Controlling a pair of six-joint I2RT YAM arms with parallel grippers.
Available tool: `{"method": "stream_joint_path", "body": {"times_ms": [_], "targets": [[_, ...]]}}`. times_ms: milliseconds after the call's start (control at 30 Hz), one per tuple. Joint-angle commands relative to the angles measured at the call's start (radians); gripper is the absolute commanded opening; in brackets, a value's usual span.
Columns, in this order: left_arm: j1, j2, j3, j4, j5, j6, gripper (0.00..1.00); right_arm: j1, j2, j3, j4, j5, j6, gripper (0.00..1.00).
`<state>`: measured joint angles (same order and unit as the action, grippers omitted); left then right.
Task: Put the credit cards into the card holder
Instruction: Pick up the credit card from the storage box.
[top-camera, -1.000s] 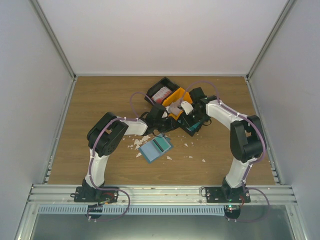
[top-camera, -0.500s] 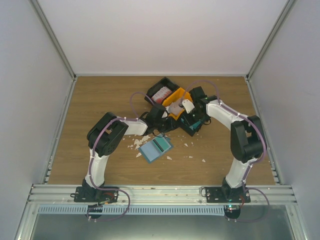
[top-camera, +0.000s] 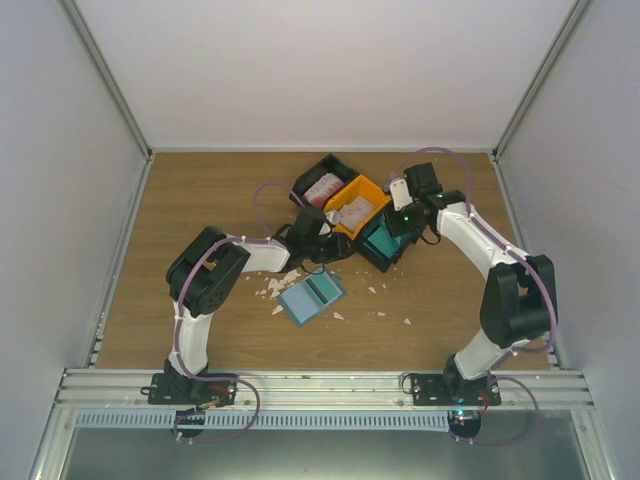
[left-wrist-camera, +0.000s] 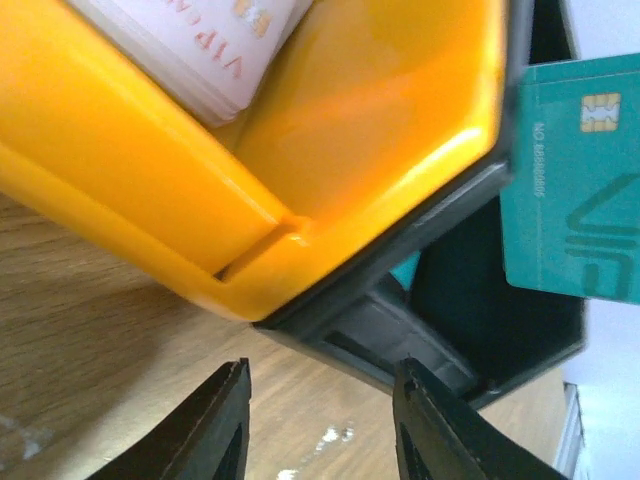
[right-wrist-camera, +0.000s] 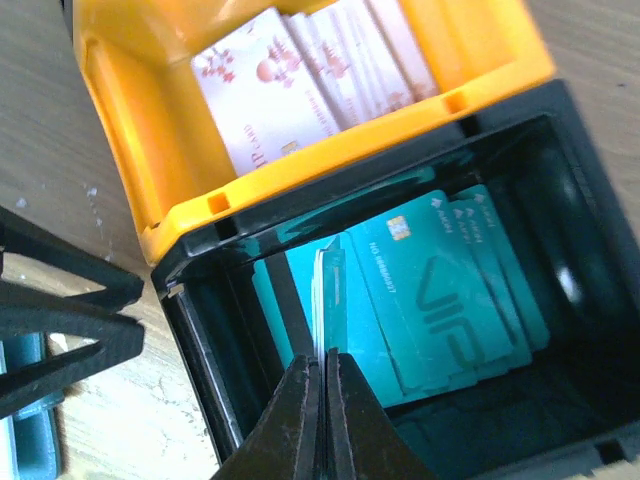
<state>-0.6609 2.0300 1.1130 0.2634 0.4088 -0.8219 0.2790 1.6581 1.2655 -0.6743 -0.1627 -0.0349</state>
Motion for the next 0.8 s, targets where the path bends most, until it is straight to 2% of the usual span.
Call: {"method": "stream_joint_path", "body": {"times_ms": [0, 133, 267, 533, 767], "targets": [[0.004, -0.087, -0.023, 0.121, 0.054, 0.029, 0.47, -0.053, -0.078, -0.045, 0.088, -0.057, 0.080, 0.01], [0.008, -0.100, -0.013, 0.184, 0.145, 0.021, 0.61, -0.125, -0.139, -0.089, 0.154, -0.170, 0.133, 0.01], [0.010, -0.073, 0.033, 0.250, 0.263, -0.009, 0.69, -0.220, -0.190, -0.139, 0.248, -0.379, 0.205, 0.01], [0.010, 0.046, 0.179, 0.272, 0.377, -0.036, 0.73, -0.357, -0.213, -0.258, 0.472, -0.727, 0.403, 0.00], [0.009, 0.129, 0.266, 0.254, 0.442, -0.057, 0.77, -0.377, -0.194, -0.320, 0.609, -0.900, 0.503, 0.01]]}}
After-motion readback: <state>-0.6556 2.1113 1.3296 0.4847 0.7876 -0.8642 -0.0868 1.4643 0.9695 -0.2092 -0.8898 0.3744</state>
